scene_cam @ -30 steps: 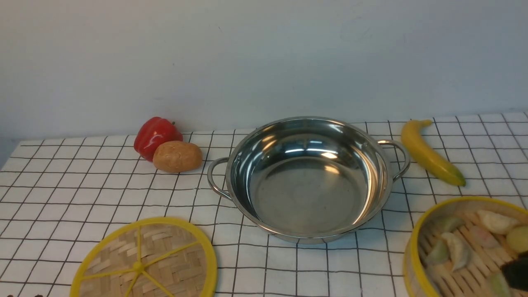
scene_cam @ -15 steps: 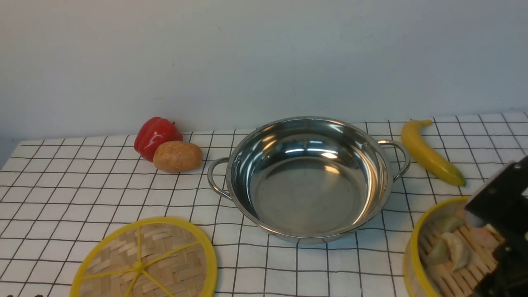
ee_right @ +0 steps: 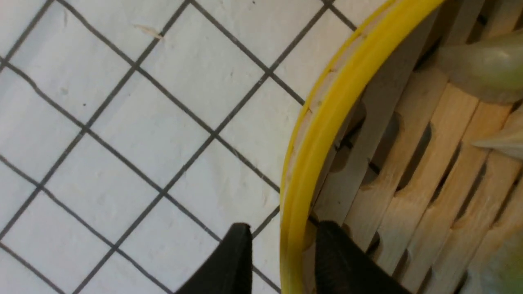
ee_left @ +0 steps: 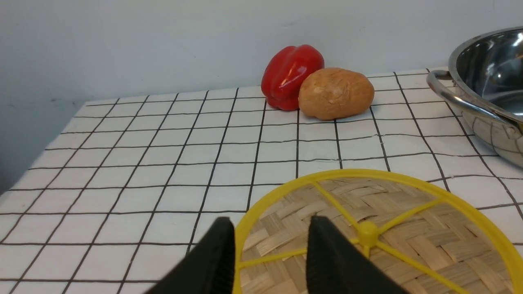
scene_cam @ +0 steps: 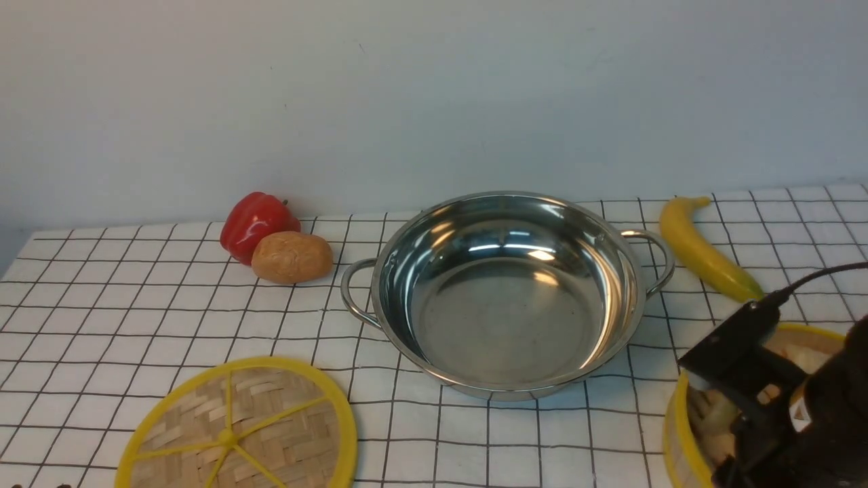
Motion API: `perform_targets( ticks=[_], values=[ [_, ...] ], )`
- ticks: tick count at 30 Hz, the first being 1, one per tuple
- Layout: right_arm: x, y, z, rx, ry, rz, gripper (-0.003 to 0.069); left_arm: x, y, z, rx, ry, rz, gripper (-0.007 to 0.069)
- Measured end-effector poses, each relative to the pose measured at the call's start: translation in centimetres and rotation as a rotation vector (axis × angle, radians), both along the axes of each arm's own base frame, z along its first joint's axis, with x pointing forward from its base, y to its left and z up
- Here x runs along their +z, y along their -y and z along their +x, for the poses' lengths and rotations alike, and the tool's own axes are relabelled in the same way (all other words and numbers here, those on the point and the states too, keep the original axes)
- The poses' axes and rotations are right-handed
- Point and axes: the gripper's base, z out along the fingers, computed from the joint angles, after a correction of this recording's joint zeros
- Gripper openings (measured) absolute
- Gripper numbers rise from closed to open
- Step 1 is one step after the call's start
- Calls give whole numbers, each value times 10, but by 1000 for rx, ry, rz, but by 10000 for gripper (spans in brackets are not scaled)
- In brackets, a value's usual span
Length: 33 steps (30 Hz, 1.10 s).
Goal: Place the steamer in the pot on the white tablecloth, and put the lid on the steamer.
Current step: 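Reach for and grasp the rim of the bamboo steamer holding the buns with the right gripper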
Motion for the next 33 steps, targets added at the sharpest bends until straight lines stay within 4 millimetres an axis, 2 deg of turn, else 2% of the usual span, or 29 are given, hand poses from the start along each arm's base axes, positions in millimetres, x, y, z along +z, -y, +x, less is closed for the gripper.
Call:
perform_targets(
  ticks=[6, 13, 14, 15, 17, 24, 28, 33],
  values=[
    [-19, -2, 7, 15, -44, -46, 240, 0, 0, 0, 0, 0, 0, 244],
    [-23, -2, 7, 20, -61, -62, 227, 0, 0, 0, 0, 0, 0, 244],
    [-23, -1, 6, 22, -72, -70, 182, 0, 0, 0, 0, 0, 0, 244],
    [-23, -1, 6, 22, -72, -70, 182, 0, 0, 0, 0, 0, 0, 244],
    [-23, 0, 5, 27, -83, -82, 64, 0, 0, 0, 0, 0, 0, 244],
    [-23, 2, 6, 46, -78, -107, 57, 0, 0, 0, 0, 0, 0, 244],
    [-17, 6, 3, 54, -79, -132, 57, 0, 0, 0, 0, 0, 0, 244],
    [12, 15, -8, 61, -75, -170, 64, 0, 0, 0, 0, 0, 0, 244]
  ],
)
